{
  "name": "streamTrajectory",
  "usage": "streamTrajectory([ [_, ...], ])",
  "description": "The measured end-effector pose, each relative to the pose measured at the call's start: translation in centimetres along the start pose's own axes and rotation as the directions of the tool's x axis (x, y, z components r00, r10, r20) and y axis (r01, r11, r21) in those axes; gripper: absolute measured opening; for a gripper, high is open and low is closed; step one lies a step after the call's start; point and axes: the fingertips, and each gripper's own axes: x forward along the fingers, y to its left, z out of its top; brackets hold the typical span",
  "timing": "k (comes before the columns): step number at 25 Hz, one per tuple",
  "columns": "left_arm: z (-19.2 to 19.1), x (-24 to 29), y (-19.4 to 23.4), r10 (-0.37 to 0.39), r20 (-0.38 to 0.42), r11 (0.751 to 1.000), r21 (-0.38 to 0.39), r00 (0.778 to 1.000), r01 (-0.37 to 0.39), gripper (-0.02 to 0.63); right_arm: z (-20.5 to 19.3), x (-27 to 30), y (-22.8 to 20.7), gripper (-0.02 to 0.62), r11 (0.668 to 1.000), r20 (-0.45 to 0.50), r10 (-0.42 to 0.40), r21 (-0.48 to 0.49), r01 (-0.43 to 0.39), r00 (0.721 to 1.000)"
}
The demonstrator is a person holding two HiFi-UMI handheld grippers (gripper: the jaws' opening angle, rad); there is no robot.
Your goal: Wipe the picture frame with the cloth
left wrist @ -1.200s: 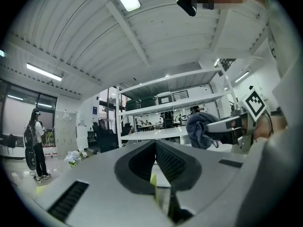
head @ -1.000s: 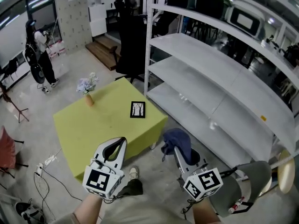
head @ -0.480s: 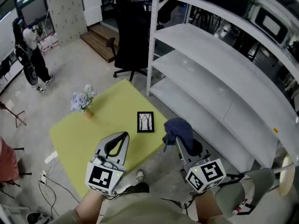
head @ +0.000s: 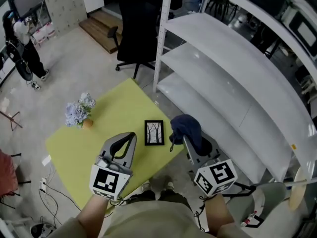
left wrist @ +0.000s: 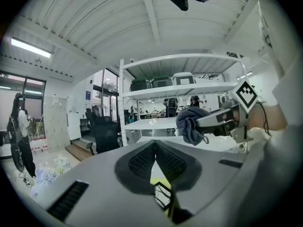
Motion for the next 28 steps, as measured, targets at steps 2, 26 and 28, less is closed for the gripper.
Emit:
streamTrajectory([
  [2, -0.7, 1.2, 0.4, 0.003, -0.023, 1.000, -0.001, 1.000, -0.003, 0.008, -0.3, 1.4, -0.9, 0.087, 1.000, -0.026, 0.023, -0.004, -0.023, 0.999],
  [26, -19.3, 13.6, 2.4, 0.041, -0.377, 0.985, -0.142, 0.925, -0.102, 0.008, -16.1, 21.4, -2.5, 0.087, 0.895, -0.439, 0.391, -0.025, -0.446, 0.809],
  [28, -21.6, 13.8, 2.0, 0.026, -0.421, 0.983, -0.155, 0.907, -0.100, 0.008, -17.9, 22.3, -2.0, 0.087, 0.885, -0.470, 0.402, -0.019, -0.465, 0.786],
])
